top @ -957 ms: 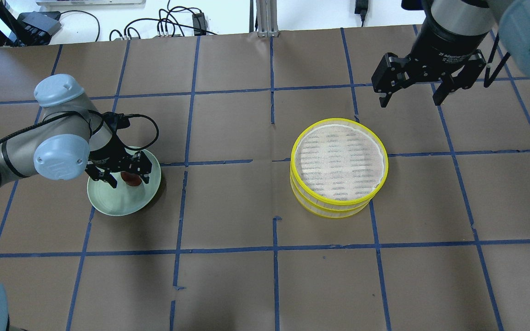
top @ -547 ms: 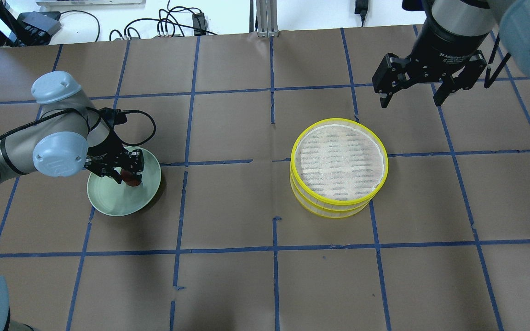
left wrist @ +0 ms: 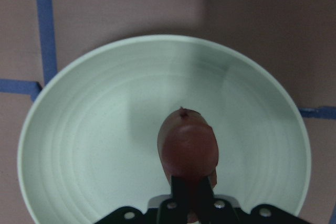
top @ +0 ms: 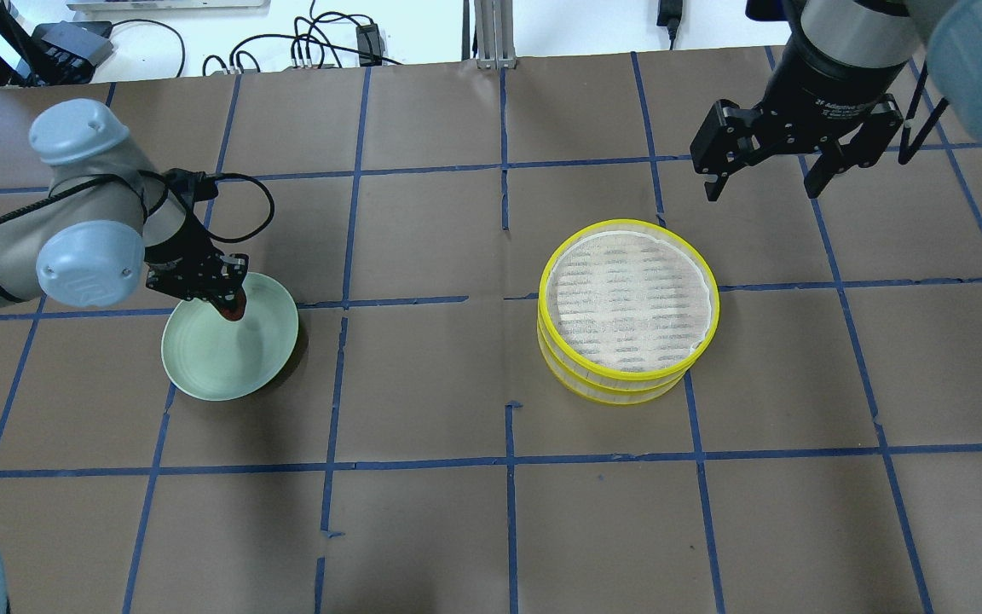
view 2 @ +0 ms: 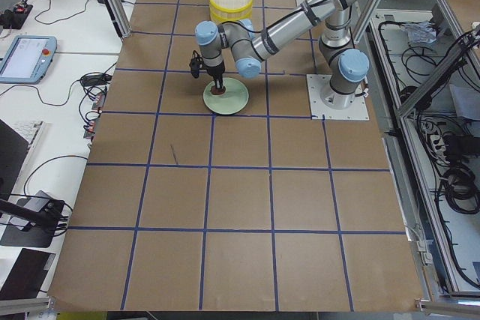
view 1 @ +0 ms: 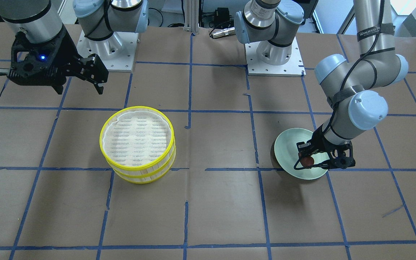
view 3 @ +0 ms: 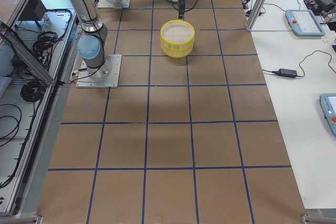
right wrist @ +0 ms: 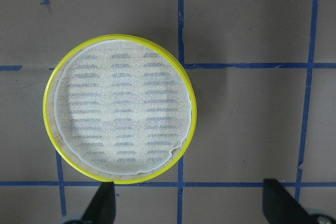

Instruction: Place buns in different layers of steamer

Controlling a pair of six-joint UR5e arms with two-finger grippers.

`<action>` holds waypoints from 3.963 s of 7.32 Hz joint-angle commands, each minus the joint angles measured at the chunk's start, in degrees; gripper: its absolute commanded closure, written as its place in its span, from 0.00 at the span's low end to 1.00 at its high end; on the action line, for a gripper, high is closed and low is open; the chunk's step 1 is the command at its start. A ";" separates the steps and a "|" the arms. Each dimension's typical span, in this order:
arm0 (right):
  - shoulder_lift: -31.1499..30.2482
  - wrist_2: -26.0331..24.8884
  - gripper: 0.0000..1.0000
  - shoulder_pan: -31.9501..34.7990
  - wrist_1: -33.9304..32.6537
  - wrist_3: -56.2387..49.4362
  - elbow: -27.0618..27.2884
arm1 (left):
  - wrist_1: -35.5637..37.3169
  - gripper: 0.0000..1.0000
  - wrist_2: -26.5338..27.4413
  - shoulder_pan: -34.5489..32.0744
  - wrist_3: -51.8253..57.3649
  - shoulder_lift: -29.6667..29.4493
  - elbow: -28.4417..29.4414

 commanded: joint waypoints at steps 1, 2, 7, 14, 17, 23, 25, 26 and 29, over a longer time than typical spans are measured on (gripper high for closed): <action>-0.31 -1.27 0.00 -0.41 1.26 -0.02 -0.17 | -7.82 0.96 -1.02 -6.56 -8.33 3.12 7.19; -1.00 -1.45 0.00 -0.76 1.36 0.07 -0.09 | -7.93 0.96 -2.33 -12.35 -14.13 3.04 10.09; -0.92 -3.56 0.00 -4.44 0.66 -0.89 0.61 | 2.76 0.95 -20.86 -35.14 -41.48 -1.86 14.51; -1.10 -3.30 0.00 -7.01 1.09 -0.37 0.88 | 9.47 0.11 -26.25 -40.80 -46.71 -8.47 13.64; -1.71 -2.60 0.00 -6.92 1.36 -0.02 0.79 | 9.12 0.10 -26.08 -40.80 -46.35 -7.51 13.55; -1.80 0.65 0.00 -6.75 1.62 -0.02 0.26 | -20.57 0.00 -8.08 -19.15 -16.73 11.42 13.64; -1.63 0.31 0.00 -2.99 1.54 0.07 0.09 | -35.13 0.00 1.14 -11.38 -5.51 20.05 14.95; -1.10 -0.05 0.00 -0.18 1.01 1.02 0.00 | -39.70 0.00 0.65 -11.18 -5.83 23.22 14.43; -0.23 -1.37 0.00 0.81 1.09 2.09 -1.31 | -31.89 0.01 -1.90 -13.19 -12.24 22.29 10.58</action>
